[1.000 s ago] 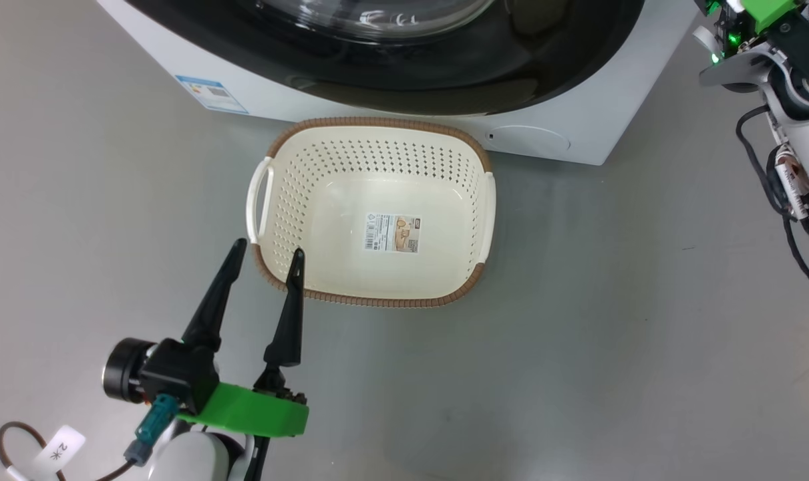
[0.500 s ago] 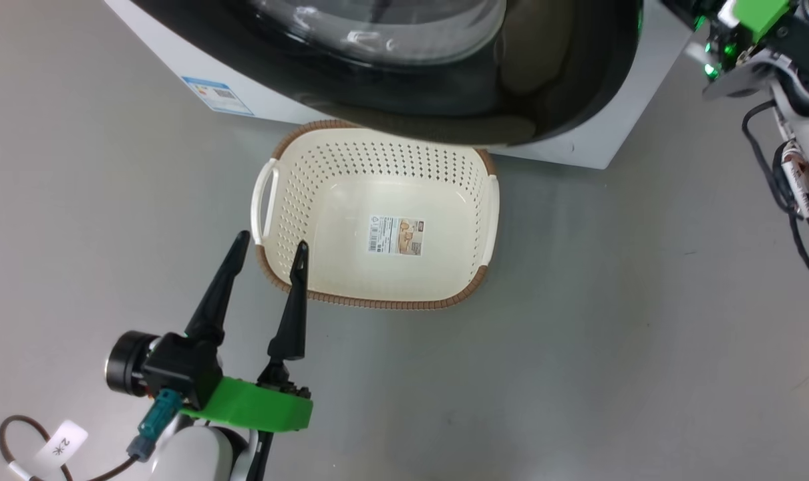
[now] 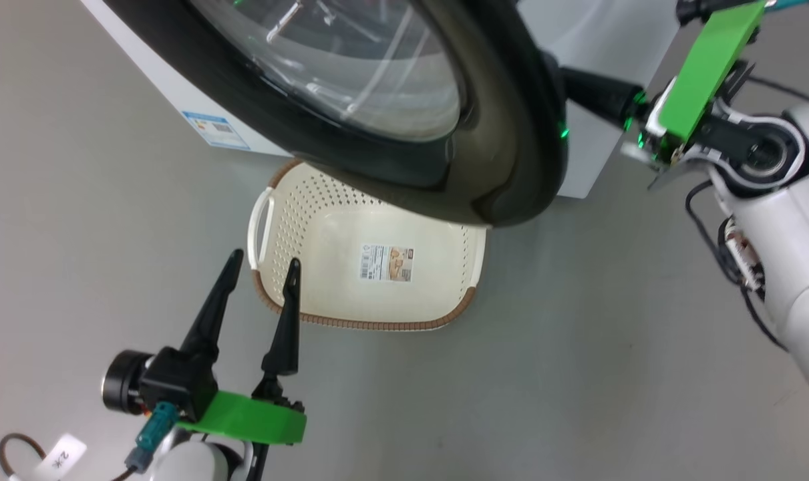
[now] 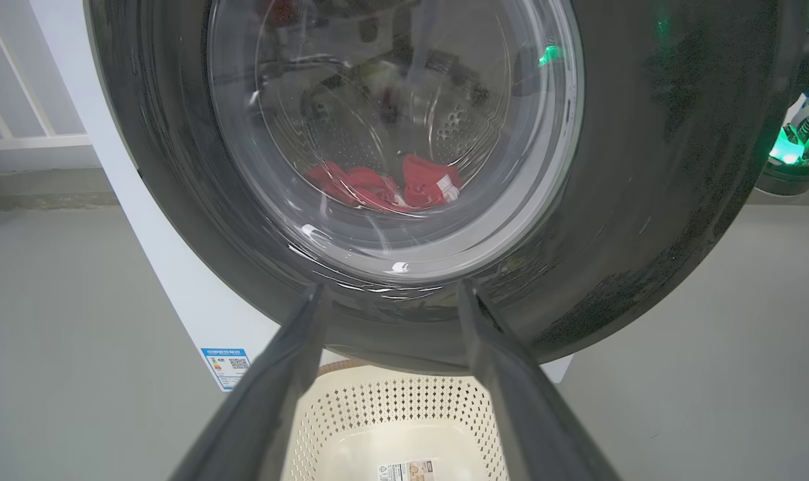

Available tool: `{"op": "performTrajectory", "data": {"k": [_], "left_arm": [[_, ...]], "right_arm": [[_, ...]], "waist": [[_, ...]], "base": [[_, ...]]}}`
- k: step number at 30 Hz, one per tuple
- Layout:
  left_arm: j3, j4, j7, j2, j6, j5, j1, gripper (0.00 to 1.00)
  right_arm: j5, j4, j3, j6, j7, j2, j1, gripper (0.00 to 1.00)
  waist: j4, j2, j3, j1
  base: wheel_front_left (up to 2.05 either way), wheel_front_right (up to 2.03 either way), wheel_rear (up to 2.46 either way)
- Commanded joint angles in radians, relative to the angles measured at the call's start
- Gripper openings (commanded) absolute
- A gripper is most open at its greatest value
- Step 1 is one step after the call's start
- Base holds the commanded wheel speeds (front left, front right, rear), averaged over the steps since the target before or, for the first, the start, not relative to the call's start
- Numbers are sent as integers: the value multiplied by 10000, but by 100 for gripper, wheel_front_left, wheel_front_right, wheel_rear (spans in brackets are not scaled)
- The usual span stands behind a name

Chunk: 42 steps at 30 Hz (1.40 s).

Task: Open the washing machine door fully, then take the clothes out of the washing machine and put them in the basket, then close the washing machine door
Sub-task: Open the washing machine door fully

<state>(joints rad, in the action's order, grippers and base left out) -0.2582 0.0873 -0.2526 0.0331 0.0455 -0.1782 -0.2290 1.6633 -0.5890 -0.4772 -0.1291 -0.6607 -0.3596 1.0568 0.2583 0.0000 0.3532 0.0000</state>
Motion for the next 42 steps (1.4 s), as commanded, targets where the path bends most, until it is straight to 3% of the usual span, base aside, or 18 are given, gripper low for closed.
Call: {"op": "performTrajectory", "data": {"k": [1,19,42], "left_arm": [[389,-192,-92,172,-70,55,152,100],[663,-135,-92,172,73,138,915,100],[646,-89,-92,171,-25,90,1370,100]], "right_arm": [[-111,449,-115,-16,-146,236,-360,0],[-348,2207,-324,-16,-713,723,-2360,0],[-603,3078,-723,-16,-1140,1784,-3541,0]], "waist": [[-59,0,-186,0],[100,0,-992,0],[1013,0,-1462,0]], "base": [[0,0,0],[0,0,0],[0,0,0]]}}
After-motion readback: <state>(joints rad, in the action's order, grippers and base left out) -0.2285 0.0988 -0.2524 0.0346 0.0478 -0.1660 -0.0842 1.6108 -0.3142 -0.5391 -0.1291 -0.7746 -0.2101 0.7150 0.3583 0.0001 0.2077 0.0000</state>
